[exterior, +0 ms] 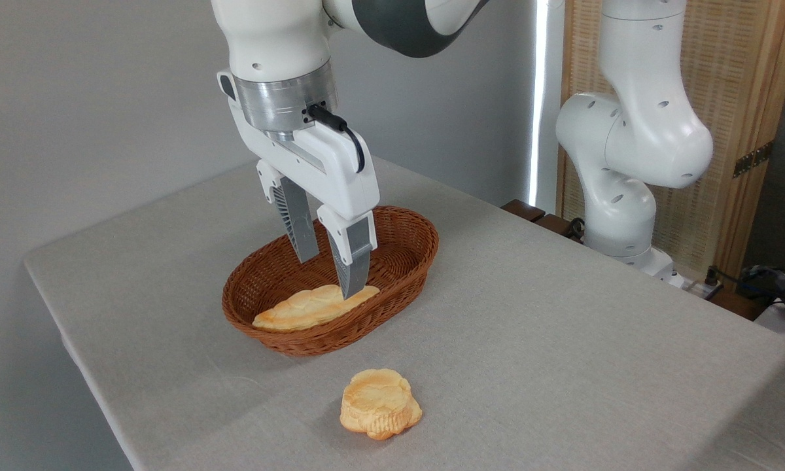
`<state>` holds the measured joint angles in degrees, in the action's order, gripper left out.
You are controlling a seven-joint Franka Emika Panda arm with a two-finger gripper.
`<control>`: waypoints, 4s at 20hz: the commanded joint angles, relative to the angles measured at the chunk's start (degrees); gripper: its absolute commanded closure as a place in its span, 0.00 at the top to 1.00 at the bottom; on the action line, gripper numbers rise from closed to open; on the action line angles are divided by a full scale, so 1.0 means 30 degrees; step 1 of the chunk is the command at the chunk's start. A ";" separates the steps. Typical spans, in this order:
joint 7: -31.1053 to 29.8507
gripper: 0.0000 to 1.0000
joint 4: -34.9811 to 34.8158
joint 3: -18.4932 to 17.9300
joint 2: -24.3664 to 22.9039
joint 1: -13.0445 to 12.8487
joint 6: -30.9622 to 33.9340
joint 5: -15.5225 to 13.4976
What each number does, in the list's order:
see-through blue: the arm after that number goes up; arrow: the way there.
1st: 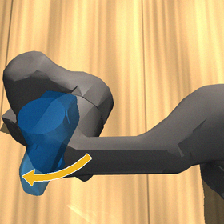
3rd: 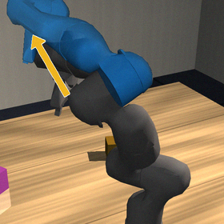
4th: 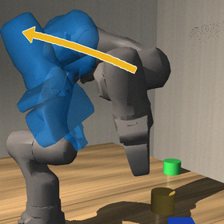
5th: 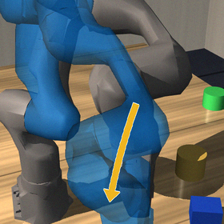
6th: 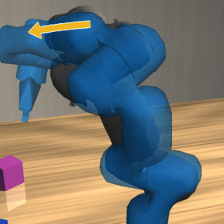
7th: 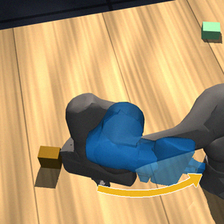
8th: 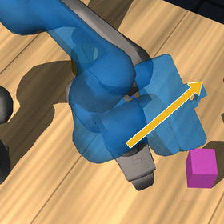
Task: Put bread into the basket
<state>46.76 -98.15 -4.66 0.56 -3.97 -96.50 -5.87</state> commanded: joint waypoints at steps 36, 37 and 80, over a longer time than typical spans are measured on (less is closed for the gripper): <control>0.2138 0.51 -0.5778 -0.0145 0.1543 0.0972 -0.8468 0.3772; 0.2138 0.42 -0.5778 -0.0145 0.1543 0.0972 -0.8468 0.3743; -0.1377 1.00 -0.4313 0.6298 -0.1446 0.0562 -0.2552 -0.2559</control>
<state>42.74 -111.14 13.26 -3.50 -2.42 -106.59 -15.58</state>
